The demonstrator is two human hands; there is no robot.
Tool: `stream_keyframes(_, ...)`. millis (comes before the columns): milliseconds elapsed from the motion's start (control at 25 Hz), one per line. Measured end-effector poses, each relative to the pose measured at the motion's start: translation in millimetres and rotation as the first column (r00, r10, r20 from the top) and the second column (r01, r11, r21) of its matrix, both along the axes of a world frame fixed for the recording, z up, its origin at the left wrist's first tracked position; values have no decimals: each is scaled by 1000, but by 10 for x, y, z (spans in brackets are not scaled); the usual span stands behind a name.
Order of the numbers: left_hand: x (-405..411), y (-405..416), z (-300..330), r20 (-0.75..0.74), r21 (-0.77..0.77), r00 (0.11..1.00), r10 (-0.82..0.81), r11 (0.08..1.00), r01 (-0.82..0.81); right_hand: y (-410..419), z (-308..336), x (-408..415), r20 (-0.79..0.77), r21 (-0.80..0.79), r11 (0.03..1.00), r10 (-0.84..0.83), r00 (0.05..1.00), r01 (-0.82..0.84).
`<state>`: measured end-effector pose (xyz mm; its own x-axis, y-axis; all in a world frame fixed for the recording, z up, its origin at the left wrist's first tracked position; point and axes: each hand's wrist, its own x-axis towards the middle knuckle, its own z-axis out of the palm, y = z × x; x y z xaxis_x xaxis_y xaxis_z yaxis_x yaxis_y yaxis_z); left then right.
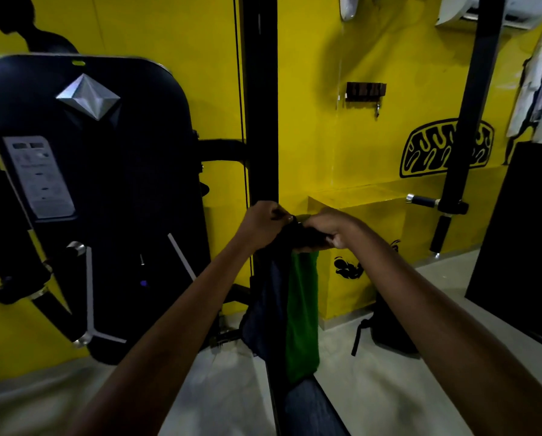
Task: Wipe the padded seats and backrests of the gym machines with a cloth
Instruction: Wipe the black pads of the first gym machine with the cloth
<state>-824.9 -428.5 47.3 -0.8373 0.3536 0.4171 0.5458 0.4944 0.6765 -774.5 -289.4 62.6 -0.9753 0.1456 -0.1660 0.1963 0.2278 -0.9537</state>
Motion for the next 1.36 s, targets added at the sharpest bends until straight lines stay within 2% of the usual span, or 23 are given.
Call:
stream_keyframes(160,105,2,-14,-92,-175,992,-87,982,69,-42,78,5,60,-137,989,60,996,-52)
stream_keyframes(240,129,-4,-61,-130,-254,983,-126,963,90,-45,101,14,85,-73,995,69,994,-63)
stream_keyframes(320,131,-13,-115,-233,-238,962,-140,968,83,-67,130,51,136,5,991,130,982,-132)
stream_keyframes(400,108,-55,-132,-307,-116,944,-122,989,90,-66,128,38,145,120,981,138,980,-156)
stream_keyframes(480,71,-125,-121,-281,36,957,-70,996,84,-17,89,8,-2,336,940,60,998,-56)
stream_keyframes(560,34,-196,-91,-228,113,974,-10,993,36,104,16,2,-100,614,789,105,989,-21)
stream_keyframes(600,11,-230,-73,-198,136,980,7,991,20,152,-73,-8,-69,721,690,159,985,-61)
stream_keyframes(640,-17,-268,-57,-170,168,985,10,986,19,173,-167,3,-22,766,633,200,980,-112)
stream_keyframes(680,-42,-310,-39,-146,203,989,2,979,28,208,-275,-15,-9,761,634,226,974,-141)
stream_keyframes(760,-72,-402,-20,-118,236,993,-12,971,40,284,-435,-47,-88,659,738,264,960,-142)
stream_keyframes(880,-120,-587,-65,-108,217,994,19,976,5,420,-327,-1,-287,444,896,169,943,-25)
stream_keyframes(960,-151,-713,-114,-78,224,997,23,975,-5,443,-177,36,-418,310,950,113,901,25)
stream_keyframes(1040,-185,-802,-150,-31,126,999,-10,992,14,357,-97,18,-476,351,936,159,865,21)
stream_keyframes(1120,-172,-791,-150,-2,-92,999,-52,994,52,223,-87,-55,-477,449,893,203,855,39)
stream_keyframes(1200,-96,-623,-120,11,-227,992,-122,966,121,76,-69,-129,-502,457,888,207,840,54)
stream_keyframes(1280,-17,-365,-57,-10,-211,985,-175,963,169,-35,-42,-182,-543,490,868,232,807,80)
stream_keyframes(1360,-17,-162,-4,-77,-154,983,-164,977,151,-120,-53,-184,-584,482,870,226,780,109)
